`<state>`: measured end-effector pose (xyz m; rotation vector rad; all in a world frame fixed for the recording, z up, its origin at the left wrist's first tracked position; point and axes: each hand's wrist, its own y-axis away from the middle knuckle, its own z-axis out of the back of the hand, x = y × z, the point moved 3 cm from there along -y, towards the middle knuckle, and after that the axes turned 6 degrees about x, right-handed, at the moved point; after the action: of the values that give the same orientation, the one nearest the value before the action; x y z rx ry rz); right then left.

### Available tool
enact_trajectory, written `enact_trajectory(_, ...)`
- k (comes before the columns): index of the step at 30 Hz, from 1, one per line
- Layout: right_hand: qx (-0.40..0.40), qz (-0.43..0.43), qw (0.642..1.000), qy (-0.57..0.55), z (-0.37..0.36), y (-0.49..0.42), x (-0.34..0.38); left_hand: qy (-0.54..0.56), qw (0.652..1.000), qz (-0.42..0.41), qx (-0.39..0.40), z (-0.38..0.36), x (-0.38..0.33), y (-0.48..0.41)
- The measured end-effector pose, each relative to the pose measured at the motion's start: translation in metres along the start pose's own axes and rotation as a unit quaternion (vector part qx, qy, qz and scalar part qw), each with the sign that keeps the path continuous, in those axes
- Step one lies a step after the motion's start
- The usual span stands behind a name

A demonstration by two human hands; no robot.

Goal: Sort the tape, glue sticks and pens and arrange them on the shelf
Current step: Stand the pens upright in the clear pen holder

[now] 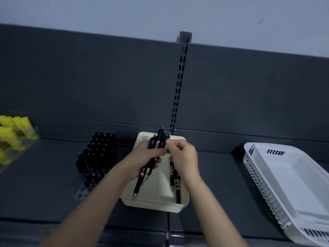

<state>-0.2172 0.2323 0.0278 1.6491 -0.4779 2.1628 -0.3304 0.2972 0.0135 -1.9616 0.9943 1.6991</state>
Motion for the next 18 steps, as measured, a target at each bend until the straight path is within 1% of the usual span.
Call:
enact_trajectory(2, 0.030, -0.038, 0.997, -0.056, -0.014, 0.004, 0.009, -0.018, 1.000, -0.009, 0.020, 0.004, -0.004, 0.013)
enact_trajectory(5, 0.040, -0.072, 0.989, -0.123, -0.037, 0.014, 0.017, -0.024, 0.999, -0.017, 0.015, 0.024, -0.008, 0.034)
enact_trajectory(8, 0.054, -0.089, 0.974, -0.201, -0.069, 0.025, 0.026, 0.002, 1.000, -0.025, 0.002, 0.052, -0.009, 0.055)
enact_trajectory(10, 0.043, -0.084, 0.968, -0.231, -0.091, 0.032, 0.034, 0.024, 0.999, -0.036, -0.004, 0.069, -0.010, 0.067)
enact_trajectory(14, 0.005, -0.061, 0.970, -0.234, -0.120, 0.041, 0.047, 0.042, 0.998, -0.034, -0.028, 0.100, -0.013, 0.085)
enact_trajectory(16, -0.005, -0.048, 0.970, -0.237, -0.130, 0.045, 0.053, 0.052, 0.996, -0.032, -0.060, 0.115, -0.017, 0.092)
enact_trajectory(18, -0.015, -0.028, 0.968, -0.247, -0.139, 0.049, 0.060, 0.065, 0.991, -0.048, -0.103, 0.131, -0.023, 0.100)
